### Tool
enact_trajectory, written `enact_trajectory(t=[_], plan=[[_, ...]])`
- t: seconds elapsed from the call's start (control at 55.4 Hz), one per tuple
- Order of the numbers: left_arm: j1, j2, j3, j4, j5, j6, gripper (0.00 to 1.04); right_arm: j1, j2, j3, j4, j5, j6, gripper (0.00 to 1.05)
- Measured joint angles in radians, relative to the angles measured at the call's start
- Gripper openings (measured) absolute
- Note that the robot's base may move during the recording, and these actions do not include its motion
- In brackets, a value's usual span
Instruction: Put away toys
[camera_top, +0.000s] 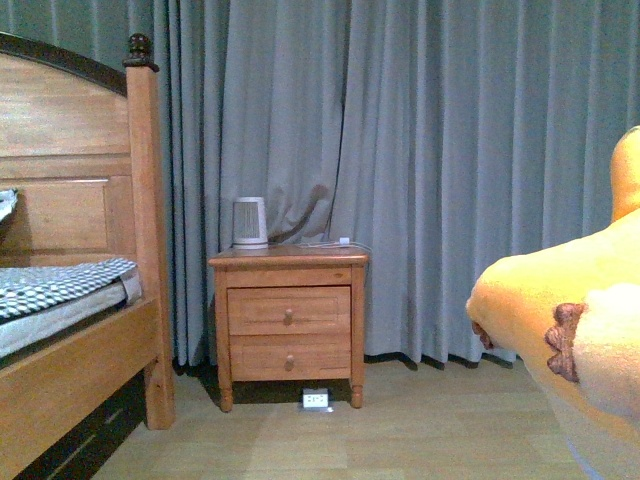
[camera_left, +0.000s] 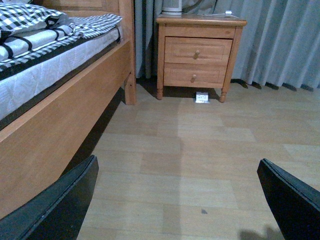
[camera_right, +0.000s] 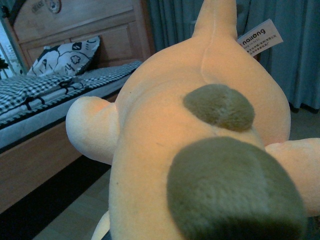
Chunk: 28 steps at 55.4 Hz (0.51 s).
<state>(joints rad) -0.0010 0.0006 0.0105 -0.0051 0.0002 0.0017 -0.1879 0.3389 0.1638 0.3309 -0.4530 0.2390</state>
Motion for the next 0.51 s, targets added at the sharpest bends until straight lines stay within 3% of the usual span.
enact_trajectory(t=[0.505], plan=[[0.0, 0.0, 0.0, 0.0, 0.0, 0.0, 0.99, 0.0, 0.0, 0.0, 0.0, 0.001, 0.0, 0.18]])
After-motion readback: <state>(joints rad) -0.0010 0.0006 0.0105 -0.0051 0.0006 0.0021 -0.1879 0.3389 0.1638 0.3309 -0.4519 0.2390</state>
